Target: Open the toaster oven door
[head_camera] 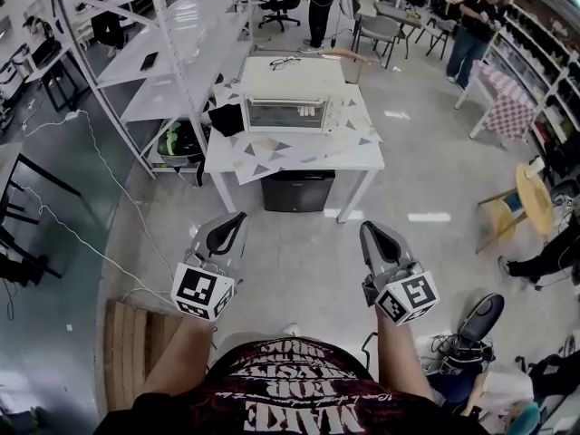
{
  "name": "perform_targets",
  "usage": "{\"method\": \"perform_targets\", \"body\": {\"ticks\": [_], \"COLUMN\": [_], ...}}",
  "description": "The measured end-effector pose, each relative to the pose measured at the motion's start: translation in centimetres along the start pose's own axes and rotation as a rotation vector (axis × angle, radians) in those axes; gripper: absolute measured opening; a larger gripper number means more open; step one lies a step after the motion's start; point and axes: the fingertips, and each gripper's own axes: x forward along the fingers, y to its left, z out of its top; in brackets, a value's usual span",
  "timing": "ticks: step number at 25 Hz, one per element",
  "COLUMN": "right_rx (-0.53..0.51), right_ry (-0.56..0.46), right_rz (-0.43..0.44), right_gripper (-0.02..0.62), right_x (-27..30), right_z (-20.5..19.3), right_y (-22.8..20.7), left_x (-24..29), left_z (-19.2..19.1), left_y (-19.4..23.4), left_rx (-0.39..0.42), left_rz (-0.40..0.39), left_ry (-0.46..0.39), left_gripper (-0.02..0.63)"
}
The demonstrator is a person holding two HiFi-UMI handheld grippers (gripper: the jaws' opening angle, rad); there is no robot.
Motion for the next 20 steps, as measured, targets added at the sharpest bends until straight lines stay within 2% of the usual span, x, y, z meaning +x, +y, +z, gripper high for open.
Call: {"method": "perform_targets", "body": {"ticks": [11, 20], "right_rx": [0.031, 0.03], "right_ry": [0.011, 0.008], "right_rz": [0.02, 0.015], "right_gripper": [0.026, 0.026], "right_x": [0.5, 0.2], "right_z": [-1.0, -1.3], "right_y": [-0.8, -0.6], "left_x": [-1.4, -0.5], "left_z": [-0.9, -0.8], "left_y": [0.5, 0.3], "left_rx": [0.003, -0.007], "left_rz": [0.058, 0.031], "left_ry": [0.042, 0.033], "left_gripper": [0.002, 0.002]}}
